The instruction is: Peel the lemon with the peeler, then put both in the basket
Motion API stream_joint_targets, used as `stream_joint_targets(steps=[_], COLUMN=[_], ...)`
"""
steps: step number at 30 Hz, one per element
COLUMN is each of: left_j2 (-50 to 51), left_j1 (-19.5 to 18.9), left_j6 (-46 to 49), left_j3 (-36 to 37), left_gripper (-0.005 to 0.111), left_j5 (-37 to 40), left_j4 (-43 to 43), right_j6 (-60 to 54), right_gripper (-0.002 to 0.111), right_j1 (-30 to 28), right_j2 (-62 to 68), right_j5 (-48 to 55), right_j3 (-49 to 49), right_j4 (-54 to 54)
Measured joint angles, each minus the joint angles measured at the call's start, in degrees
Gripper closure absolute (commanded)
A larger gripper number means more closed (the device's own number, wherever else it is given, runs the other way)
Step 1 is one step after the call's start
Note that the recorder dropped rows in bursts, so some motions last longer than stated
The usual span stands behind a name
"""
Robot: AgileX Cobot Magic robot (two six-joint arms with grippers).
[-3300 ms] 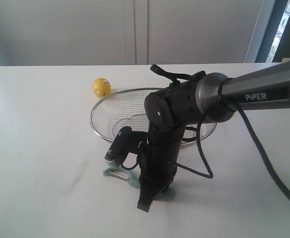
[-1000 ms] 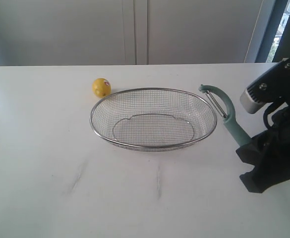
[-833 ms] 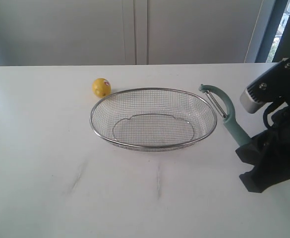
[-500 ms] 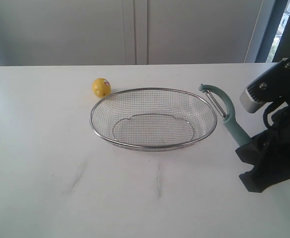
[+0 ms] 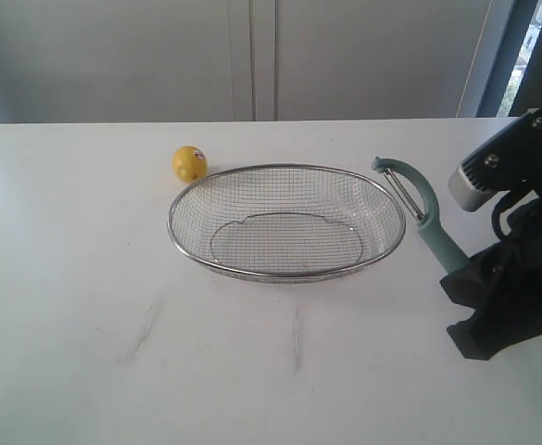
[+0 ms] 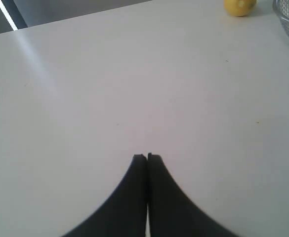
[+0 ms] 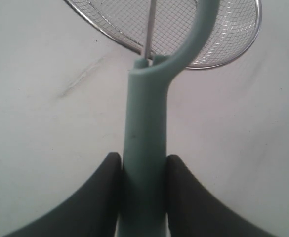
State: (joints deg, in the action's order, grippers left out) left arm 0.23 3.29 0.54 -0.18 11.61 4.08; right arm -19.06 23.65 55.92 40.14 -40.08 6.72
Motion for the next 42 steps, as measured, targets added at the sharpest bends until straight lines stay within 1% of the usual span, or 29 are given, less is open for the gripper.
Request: stream_joint_targets(steps=[11,13,19,22,24,35,39,41,42], left_j2=[0.00,0.00,0.00,0.00,0.00,0.00,0.00,0.00,-0.03], left_j1=[0.00,0.00,0.00,0.00,0.00,0.00,0.00,0.00,0.00], left_j6=[0.00,-0.54,-1.54,-1.54,-1.54,-1.54,-2.77,-5.54,-8.35], left_j3=[0.00,0.00,0.00,0.00,0.00,0.00,0.00,0.00,0.00], left_gripper=[0.107,0.107,0.107,0.107,0.107,0.107,0.107,0.107,0.107], left_j5=[-0.42,-4.24,-21.68,-26.83,-28.67,-29.64,-36.00,-39.35,-42.27], left_j4=[0.00,0.00,0.00,0.00,0.00,0.00,0.00,-0.10,-0.10], right_j6=[0.00,0.00,0.00,0.00,0.00,0.00,0.00,0.00,0.00], right_gripper=[0.108,0.108,0.108,0.108,0.108,0.108,0.108,0.108,0.108], right_j1=[0.00,0.00,0.00,0.00,0.00,0.00,0.00,0.00,0.00], right_j2=[0.00,0.00,0.00,0.00,0.00,0.00,0.00,0.00,0.00], right_j5=[0.00,0.00,0.00,0.00,0.00,0.00,0.00,0.00,0.00], right_j3=[0.00,0.00,0.00,0.00,0.00,0.00,0.00,0.00,0.00], right_j4=[0.00,0.00,0.00,0.00,0.00,0.00,0.00,0.00,0.00])
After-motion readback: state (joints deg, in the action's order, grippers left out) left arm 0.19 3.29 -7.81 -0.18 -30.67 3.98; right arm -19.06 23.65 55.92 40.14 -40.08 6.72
